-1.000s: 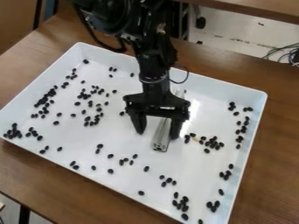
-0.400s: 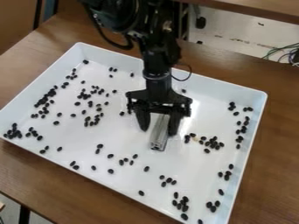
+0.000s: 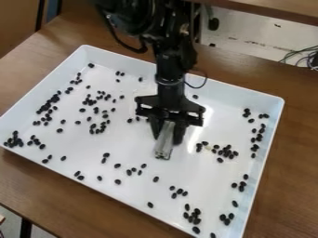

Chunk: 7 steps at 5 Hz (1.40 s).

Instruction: Sweep into pile

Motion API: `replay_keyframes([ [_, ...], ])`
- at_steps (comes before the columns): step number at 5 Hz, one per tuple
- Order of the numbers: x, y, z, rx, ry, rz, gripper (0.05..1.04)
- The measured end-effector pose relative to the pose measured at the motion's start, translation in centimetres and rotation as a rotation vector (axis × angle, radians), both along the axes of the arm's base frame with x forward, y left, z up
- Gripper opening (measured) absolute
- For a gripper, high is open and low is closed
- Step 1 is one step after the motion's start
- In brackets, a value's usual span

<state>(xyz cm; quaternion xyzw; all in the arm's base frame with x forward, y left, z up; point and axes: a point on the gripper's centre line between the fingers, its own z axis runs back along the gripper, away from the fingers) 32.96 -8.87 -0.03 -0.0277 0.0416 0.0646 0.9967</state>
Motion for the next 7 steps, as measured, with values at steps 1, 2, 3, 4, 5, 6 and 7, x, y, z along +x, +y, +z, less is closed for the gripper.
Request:
replay_keyframes([
  [1, -0.5, -1.4, 0.0, -0.004, 0.005, -0.022, 0.361],
  [2, -1.1, -3.5, 1.1, -0.049, 0.030, -0.098, 0.361],
  [3, -1.0, -6.9, 2.9, -0.069, 0.012, -0.255, 0.361],
  [4, -0.7, -10.3, 3.5, -0.089, 0.004, -0.345, 0.361],
  [5, -0.1, -11.5, 2.4, -0.081, 0.029, -0.361, 0.361],
  [6, 0.5, -11.8, 1.4, -0.076, 0.039, -0.362, 0.361],
  [7, 0.7, -11.5, 0.6, -0.090, 0.017, -0.340, 0.361],
])
